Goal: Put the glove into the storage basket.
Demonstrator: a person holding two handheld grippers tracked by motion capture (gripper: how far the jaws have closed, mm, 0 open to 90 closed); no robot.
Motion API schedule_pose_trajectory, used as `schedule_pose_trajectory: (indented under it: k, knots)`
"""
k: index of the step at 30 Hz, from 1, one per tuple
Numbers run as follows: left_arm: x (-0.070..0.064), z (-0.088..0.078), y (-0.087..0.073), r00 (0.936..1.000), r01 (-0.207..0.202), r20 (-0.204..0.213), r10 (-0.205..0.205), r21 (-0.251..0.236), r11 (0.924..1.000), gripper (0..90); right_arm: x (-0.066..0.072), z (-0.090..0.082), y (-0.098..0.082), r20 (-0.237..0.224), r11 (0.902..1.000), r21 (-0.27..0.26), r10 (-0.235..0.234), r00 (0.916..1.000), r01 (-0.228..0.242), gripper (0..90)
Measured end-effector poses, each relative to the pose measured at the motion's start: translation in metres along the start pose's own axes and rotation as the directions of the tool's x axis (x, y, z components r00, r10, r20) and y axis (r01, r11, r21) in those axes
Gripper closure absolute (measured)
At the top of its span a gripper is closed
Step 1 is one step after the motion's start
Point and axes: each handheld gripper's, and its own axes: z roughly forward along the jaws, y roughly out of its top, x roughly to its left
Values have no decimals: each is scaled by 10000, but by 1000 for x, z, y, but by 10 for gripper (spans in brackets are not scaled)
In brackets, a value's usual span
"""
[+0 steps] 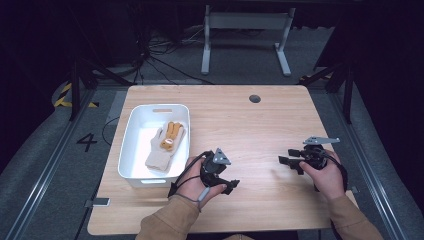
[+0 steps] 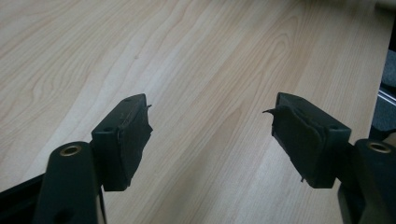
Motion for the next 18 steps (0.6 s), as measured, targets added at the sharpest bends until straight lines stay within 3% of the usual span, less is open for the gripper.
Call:
schedule_pose_trajectory:
  k: [5, 9, 12, 14, 18]
  knots:
    - [2, 17, -11, 9994, -258, 232, 251, 289, 9993, 282, 0, 1, -1, 6, 10000, 3, 3, 10000, -3, 392]
    - [4, 29, -21, 9986, -507, 191, 500, 423, 9978, 284, -3, 2, -2, 4, 10000, 0, 7, 10000, -7, 391]
    - [6, 37, -26, 9979, -483, 465, 452, 666, 9966, 282, -3, 3, -3, -25, 10000, 10, -6, 10000, 6, 391]
    - [7, 41, -28, 9974, -615, 435, 581, 796, 9949, 282, -4, 5, -4, 1, 10000, -16, -22, 10000, 22, 391]
    - [6, 45, -30, 9963, -710, 530, 672, 739, 9947, 274, -4, 8, -7, 19, 10000, -26, -90, 10000, 90, 392]
